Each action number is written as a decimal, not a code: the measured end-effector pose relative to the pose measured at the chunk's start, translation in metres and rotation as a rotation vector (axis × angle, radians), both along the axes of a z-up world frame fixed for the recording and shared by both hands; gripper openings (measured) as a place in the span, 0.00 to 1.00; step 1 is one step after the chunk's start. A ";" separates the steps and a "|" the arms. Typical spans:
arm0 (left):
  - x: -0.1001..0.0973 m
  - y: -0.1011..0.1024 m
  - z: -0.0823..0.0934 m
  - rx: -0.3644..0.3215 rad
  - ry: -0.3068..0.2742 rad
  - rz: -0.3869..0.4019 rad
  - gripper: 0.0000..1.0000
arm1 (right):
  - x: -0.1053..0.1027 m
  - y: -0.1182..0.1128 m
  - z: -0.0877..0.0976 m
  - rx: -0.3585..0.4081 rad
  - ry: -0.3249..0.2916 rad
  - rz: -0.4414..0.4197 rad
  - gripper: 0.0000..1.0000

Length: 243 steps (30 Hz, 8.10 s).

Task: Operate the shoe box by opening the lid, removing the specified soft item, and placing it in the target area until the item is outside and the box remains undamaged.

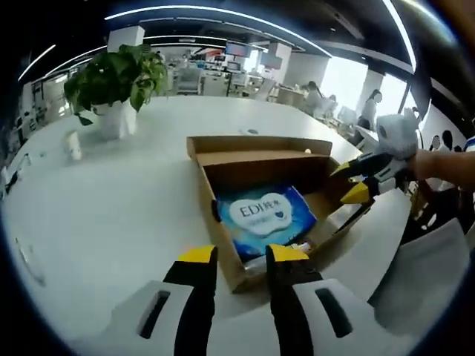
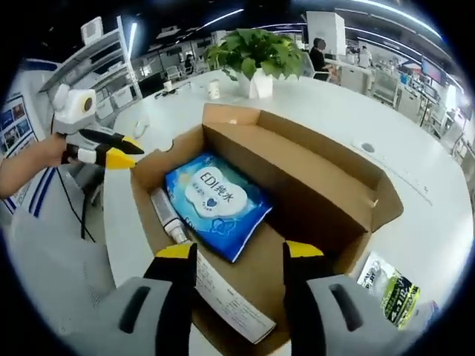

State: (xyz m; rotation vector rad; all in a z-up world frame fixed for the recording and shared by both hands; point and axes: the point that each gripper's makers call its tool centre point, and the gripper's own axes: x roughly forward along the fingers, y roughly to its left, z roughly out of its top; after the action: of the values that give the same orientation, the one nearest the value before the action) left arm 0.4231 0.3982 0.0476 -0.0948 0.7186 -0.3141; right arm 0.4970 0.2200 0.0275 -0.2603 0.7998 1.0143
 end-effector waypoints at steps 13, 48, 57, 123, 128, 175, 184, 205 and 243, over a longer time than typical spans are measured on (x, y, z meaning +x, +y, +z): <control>0.002 -0.002 -0.014 -0.002 0.026 0.002 0.17 | 0.011 0.016 -0.029 -0.018 0.081 -0.031 0.29; 0.004 0.000 -0.017 0.006 0.044 0.049 0.11 | 0.015 0.021 -0.046 -0.032 0.163 -0.163 0.01; 0.003 -0.001 -0.017 0.038 0.071 0.029 0.11 | 0.020 0.000 -0.045 -0.052 0.153 -0.189 0.01; 0.065 -0.050 -0.067 0.205 0.336 -0.100 0.15 | 0.019 -0.003 -0.041 -0.047 0.110 -0.164 0.01; 0.066 -0.052 -0.074 0.215 0.340 -0.096 0.14 | 0.018 -0.004 -0.041 -0.043 0.109 -0.166 0.01; 0.057 -0.047 0.002 0.060 0.128 0.054 0.00 | 0.016 -0.002 0.029 0.124 -0.057 -0.151 0.00; 0.057 -0.059 0.031 0.051 0.085 0.031 0.00 | 0.012 -0.014 0.055 0.143 -0.055 -0.165 0.00; 0.066 -0.122 0.073 0.041 0.038 -0.061 0.00 | 0.007 -0.080 0.094 0.162 -0.074 -0.261 0.00; 0.083 -0.234 0.080 0.013 0.049 -0.139 0.00 | 0.016 -0.195 0.098 0.175 -0.046 -0.384 0.00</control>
State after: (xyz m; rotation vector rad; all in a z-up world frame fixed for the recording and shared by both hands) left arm 0.5060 0.1642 0.1278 -0.0405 0.7775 -0.4416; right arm 0.5128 0.0252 0.1254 0.0217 0.6820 0.7068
